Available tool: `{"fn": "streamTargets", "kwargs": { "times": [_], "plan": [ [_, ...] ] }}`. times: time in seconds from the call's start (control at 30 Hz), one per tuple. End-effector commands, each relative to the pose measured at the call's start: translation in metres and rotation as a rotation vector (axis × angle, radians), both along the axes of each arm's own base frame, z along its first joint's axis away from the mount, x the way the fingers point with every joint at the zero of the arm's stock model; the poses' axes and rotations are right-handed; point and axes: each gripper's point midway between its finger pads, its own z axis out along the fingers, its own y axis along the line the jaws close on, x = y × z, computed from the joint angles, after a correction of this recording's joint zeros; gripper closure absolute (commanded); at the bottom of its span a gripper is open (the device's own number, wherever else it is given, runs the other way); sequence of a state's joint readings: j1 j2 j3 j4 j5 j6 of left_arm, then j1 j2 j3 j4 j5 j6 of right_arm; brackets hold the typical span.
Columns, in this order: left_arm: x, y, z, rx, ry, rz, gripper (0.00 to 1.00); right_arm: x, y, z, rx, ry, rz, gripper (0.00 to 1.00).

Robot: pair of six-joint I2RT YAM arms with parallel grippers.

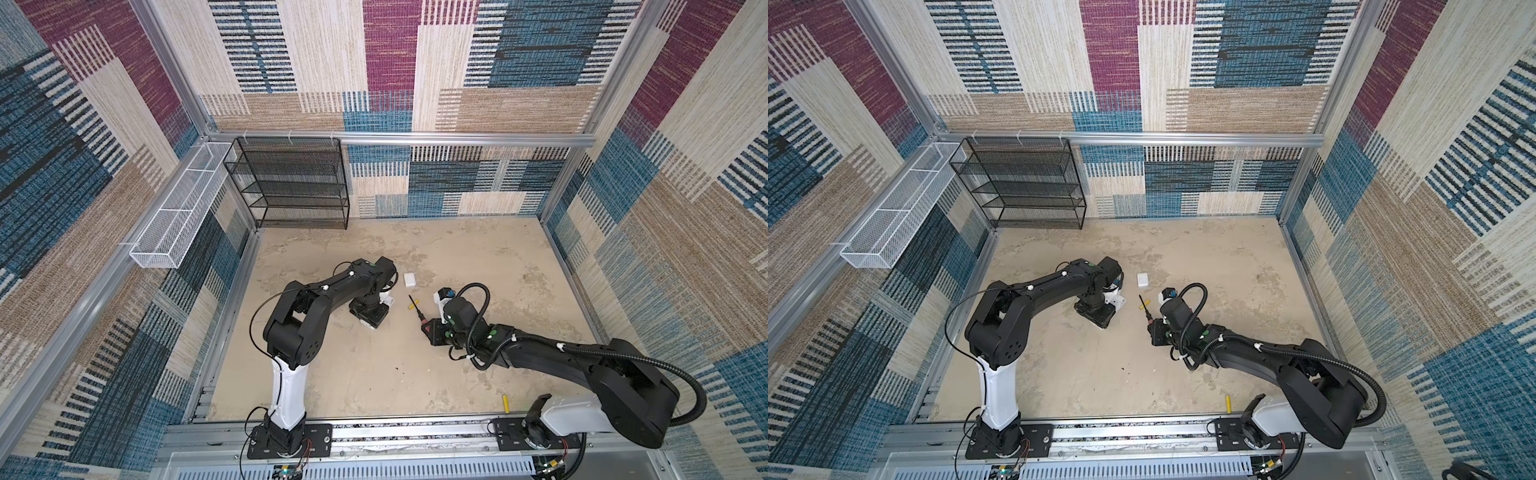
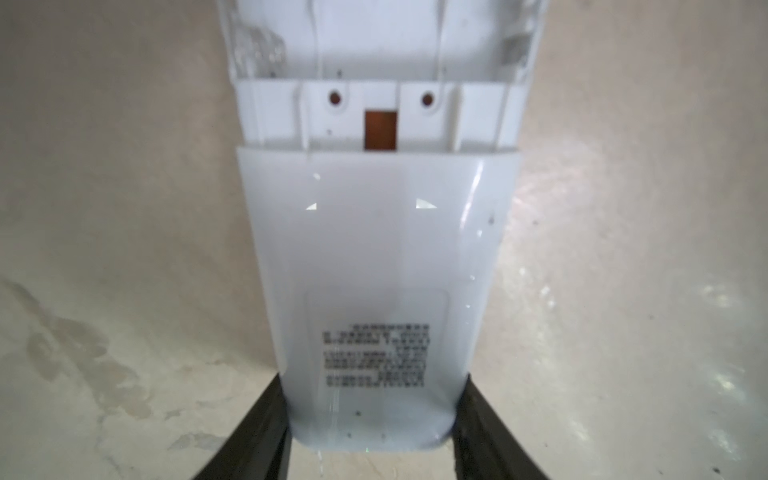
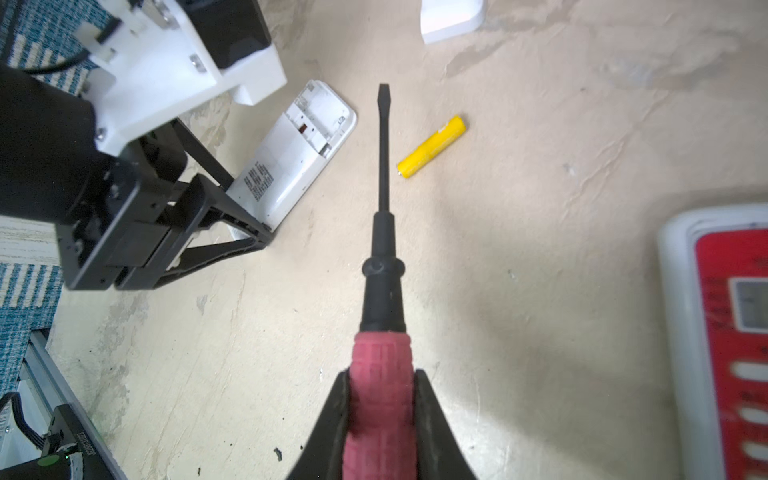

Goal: Unload the batteries from the remote control
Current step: 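Set the pink screwdriver down with the right gripper while the left releases the white remote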

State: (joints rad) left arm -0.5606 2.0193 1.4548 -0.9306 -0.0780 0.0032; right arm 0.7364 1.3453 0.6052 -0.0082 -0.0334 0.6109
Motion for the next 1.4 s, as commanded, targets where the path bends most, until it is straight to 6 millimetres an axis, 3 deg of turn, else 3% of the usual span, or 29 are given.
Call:
{"fn": "streamTargets", "kwargs": {
  "times": [0.0,0.33,0.37,0.4,0.43,0.63,0.77,0.87,0.97,1.23,1.37],
  "plan": [
    [0.013,0.009,0.001,0.036,-0.018,-0.003,0.55,0.016,-0.021,0.009,-0.051,-0.049,-0.047,1.0],
    [0.044,0.014,0.003,0.007,-0.047,0.076,0.51,0.064,-0.103,-0.002,-0.154,-0.05,-0.204,1.0],
    [0.044,0.013,0.003,0.001,-0.046,0.072,0.41,0.068,-0.111,-0.004,-0.166,-0.046,-0.224,1.0],
    [0.044,0.012,0.003,0.0,-0.044,0.072,0.2,0.071,-0.118,-0.006,-0.174,-0.042,-0.241,1.0],
    [0.044,0.013,0.003,0.0,-0.044,0.071,0.16,0.073,-0.124,-0.009,-0.181,-0.034,-0.254,1.0],
    [0.042,0.014,0.008,-0.007,-0.05,0.069,0.13,0.077,-0.154,-0.038,-0.219,0.041,-0.324,1.0],
    [0.045,0.011,0.021,-0.03,-0.078,0.067,0.1,0.082,-0.164,-0.049,-0.225,0.076,-0.357,1.0],
    [0.049,0.007,0.034,-0.058,-0.107,0.069,0.01,0.084,-0.168,-0.057,-0.244,0.105,-0.367,1.0],
    [0.052,0.001,0.049,-0.092,-0.137,0.069,0.01,0.084,-0.17,-0.065,-0.258,0.131,-0.373,0.98],
    [0.054,-0.005,0.083,-0.161,-0.211,0.102,0.01,0.082,-0.173,-0.072,-0.273,0.156,-0.388,0.85],
    [0.048,-0.011,0.092,-0.193,-0.224,0.111,0.01,0.082,-0.172,-0.074,-0.274,0.166,-0.387,0.7]
  ]
}}
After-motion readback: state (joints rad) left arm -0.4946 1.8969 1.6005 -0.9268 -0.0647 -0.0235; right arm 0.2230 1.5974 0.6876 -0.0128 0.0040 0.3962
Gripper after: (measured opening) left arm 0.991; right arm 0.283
